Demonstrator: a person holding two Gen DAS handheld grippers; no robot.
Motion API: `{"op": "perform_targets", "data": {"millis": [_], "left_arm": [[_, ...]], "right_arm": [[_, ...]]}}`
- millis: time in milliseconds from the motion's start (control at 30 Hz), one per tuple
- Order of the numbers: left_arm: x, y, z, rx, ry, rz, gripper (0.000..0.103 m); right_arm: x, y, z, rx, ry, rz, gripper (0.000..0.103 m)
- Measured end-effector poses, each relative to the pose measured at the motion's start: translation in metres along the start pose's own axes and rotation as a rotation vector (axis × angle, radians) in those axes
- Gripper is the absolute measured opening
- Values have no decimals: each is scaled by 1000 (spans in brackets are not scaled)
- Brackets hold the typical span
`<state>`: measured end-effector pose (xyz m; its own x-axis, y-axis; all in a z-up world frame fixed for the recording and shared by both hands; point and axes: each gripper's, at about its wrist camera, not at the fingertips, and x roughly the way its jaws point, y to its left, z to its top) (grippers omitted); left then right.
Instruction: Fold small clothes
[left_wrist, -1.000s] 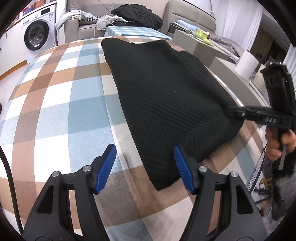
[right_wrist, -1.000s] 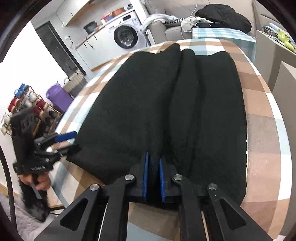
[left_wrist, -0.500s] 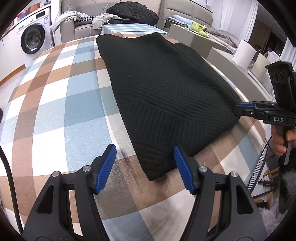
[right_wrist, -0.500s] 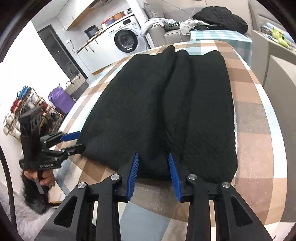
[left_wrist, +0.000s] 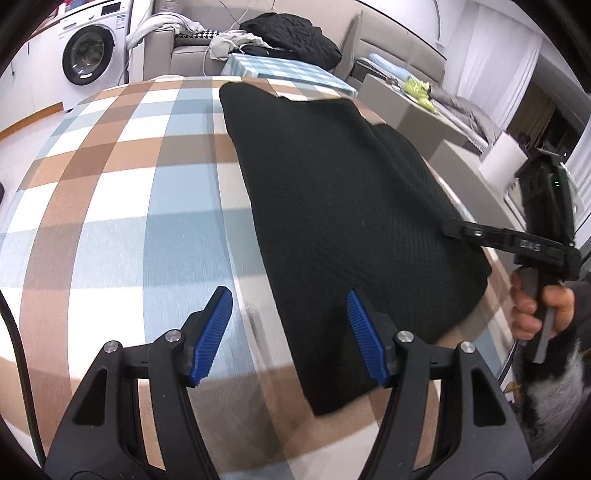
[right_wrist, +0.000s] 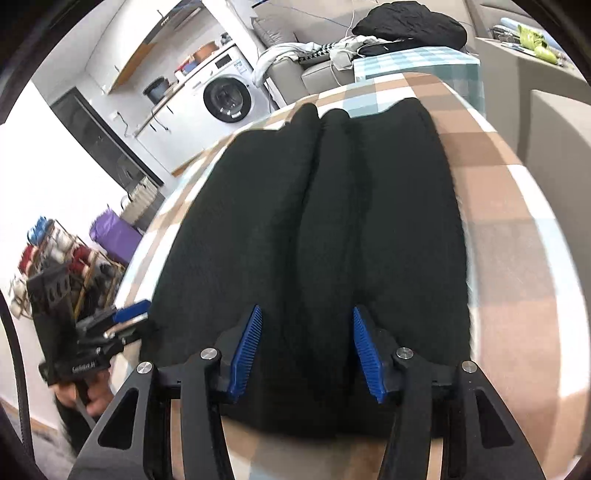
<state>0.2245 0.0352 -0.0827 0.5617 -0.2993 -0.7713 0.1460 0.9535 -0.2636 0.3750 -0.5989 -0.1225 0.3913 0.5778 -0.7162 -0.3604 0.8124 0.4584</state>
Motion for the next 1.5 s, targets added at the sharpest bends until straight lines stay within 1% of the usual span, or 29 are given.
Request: {"op": "perform_targets", "data": {"millis": [100, 133, 167, 200, 300, 367, 400, 433, 467, 500, 533, 567, 600, 633, 667, 700, 767, 800, 833, 900, 967, 1000, 1033, 1067, 1100, 1167, 1300, 1400, 1500], "left_arm": [[6, 1, 9, -6, -4, 5, 62], [7, 1, 12, -8, -4, 8, 62], [9, 0, 14, -8, -4, 8, 62], [10, 0, 16, -9, -6, 9, 62], [11, -1, 19, 0, -10, 12, 62], [16, 0, 21, -7, -5, 10, 62], [20, 1, 22, -14, 1, 8, 62], [24, 2, 24, -20, 6, 7, 62], [28, 3, 24, -24, 9, 7, 62], [31, 4, 25, -28, 12, 10, 62], [35, 4, 27, -30, 17, 12, 62], [37, 6, 29, -32, 17, 10, 62], [40, 7, 31, -39, 18, 7, 62], [42, 8, 34, -49, 18, 2, 62], [45, 10, 38, -62, 12, -8, 62], [48, 12, 41, -70, 9, -11, 62], [56, 14, 48, -92, 11, -21, 62], [58, 16, 51, -107, 3, -28, 59], [61, 16, 54, -121, -3, -44, 50], [66, 15, 59, -126, -1, -62, 34], [68, 11, 61, -106, -17, -37, 24], [67, 8, 61, -88, -21, -22, 20], [67, 6, 61, -73, -23, -6, 18], [67, 3, 61, -51, -26, 9, 17], [66, 2, 60, -37, -27, 21, 16], [64, 3, 59, -29, -31, 32, 16], [54, 15, 53, -42, -36, 47, 16], [39, 29, 44, -36, -45, 94, 16], [25, 41, 34, -26, -49, 142, 16]], "right_arm": [[16, 5, 20, -3, -17, -2, 51], [21, 7, 24, -9, -9, -14, 47], [25, 10, 27, -30, 2, -19, 28], [27, 15, 29, -58, 3, -19, 12], [8, 31, 31, -133, -79, -8, 8], [4, 26, 31, -117, -76, -49, 7], [8, 20, 31, -106, -61, -90, 7], [14, 11, 30, -87, -32, -145, 7], [19, 2, 27, -53, 3, -164, 8], [19, -6, 26, -8, 18, -128, 11], [14, -8, 25, 8, 0, -106, 13], [6, -8, 24, 10, -17, -100, 20], [-2, -8, 23, 0, -34, -103, 29], [-12, -7, 22, -8, -64, -112, 34], [-21, -9, 20, -9, -91, -122, 41], [-28, -12, 20, -9, -105, -136, 42], [-37, -20, 19, -2, -112, -192, 42], [-39, -24, 18, 2, -111, -219, 42], [-38, -32, 18, 15, -101, -242, 42], [-35, -44, 18, 38, -85, -259, 42], [-27, -53, 19, 48, -67, -258, 42], [-22, -53, 20, 40, -53, -254, 37], [-19, -54, 20, 29, -44, -245, 32], [-16, -52, 19, 11, -35, -240, 23], [-14, -48, 20, -10, -28, -244, 19], [-9, -42, 22, -36, -15, -251, 18], [-7, -33, 18, -39, -2, -230, 18], [6, -20, 18, -50, 15, -195, 18], [16, 2, 10, -79, 29, -157, 18]]}}
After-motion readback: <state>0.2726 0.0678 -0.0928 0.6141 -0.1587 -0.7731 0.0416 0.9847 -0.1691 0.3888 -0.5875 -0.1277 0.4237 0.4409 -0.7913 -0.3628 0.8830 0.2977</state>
